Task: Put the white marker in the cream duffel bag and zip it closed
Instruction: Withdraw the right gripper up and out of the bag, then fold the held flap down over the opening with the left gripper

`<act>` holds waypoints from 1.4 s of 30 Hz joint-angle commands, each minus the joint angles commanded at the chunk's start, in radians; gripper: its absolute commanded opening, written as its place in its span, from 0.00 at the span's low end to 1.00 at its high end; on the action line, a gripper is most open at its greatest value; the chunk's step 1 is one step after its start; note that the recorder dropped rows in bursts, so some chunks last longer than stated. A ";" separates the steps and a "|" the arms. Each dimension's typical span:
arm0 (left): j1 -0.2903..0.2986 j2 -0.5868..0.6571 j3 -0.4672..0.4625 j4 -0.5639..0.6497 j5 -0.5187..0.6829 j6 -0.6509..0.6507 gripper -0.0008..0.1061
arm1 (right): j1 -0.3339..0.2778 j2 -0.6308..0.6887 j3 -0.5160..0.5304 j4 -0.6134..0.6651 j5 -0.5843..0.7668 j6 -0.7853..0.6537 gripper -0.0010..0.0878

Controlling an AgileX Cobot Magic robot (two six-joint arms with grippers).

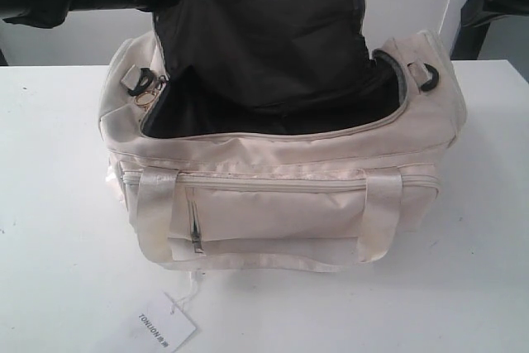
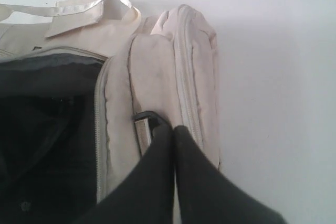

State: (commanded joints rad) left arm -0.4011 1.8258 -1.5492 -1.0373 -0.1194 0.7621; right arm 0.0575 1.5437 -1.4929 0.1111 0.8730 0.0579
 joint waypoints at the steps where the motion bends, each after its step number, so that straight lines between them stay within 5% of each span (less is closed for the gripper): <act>1: 0.000 0.000 0.000 0.000 0.000 0.000 0.01 | 0.000 0.000 0.000 0.000 0.000 0.000 0.01; 28: 0.000 0.000 0.000 0.007 -0.017 0.000 0.01 | 0.000 0.000 0.000 0.004 -0.002 0.000 0.01; 42: 0.000 -0.010 0.000 0.007 0.179 0.000 0.01 | 0.000 0.000 0.000 0.014 -0.006 0.000 0.01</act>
State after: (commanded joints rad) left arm -0.4011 1.8157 -1.5492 -1.0307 0.0592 0.7621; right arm 0.0575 1.5437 -1.4929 0.1247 0.8671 0.0579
